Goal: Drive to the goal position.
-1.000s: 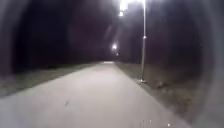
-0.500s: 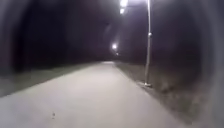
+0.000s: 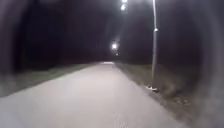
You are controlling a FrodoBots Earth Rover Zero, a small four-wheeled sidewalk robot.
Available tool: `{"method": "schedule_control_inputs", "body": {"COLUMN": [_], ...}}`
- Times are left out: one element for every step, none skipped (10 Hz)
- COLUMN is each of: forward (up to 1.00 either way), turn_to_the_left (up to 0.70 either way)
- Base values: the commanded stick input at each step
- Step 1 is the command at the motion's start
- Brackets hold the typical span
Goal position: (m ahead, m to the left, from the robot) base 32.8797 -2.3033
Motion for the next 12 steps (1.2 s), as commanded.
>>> {"method": "schedule_control_inputs", "body": {"forward": [1.0, 1.0, 1.0, 1.0, 1.0, 1.0, 1.0, 1.0, 1.0, 1.0, 1.0, 1.0], "turn_to_the_left": [0.02, 0.02, 0.01, 0.01, 0.02, 0.02, 0.0, 0.0, 0.02, 0.0, 0.0, 0.0]}}
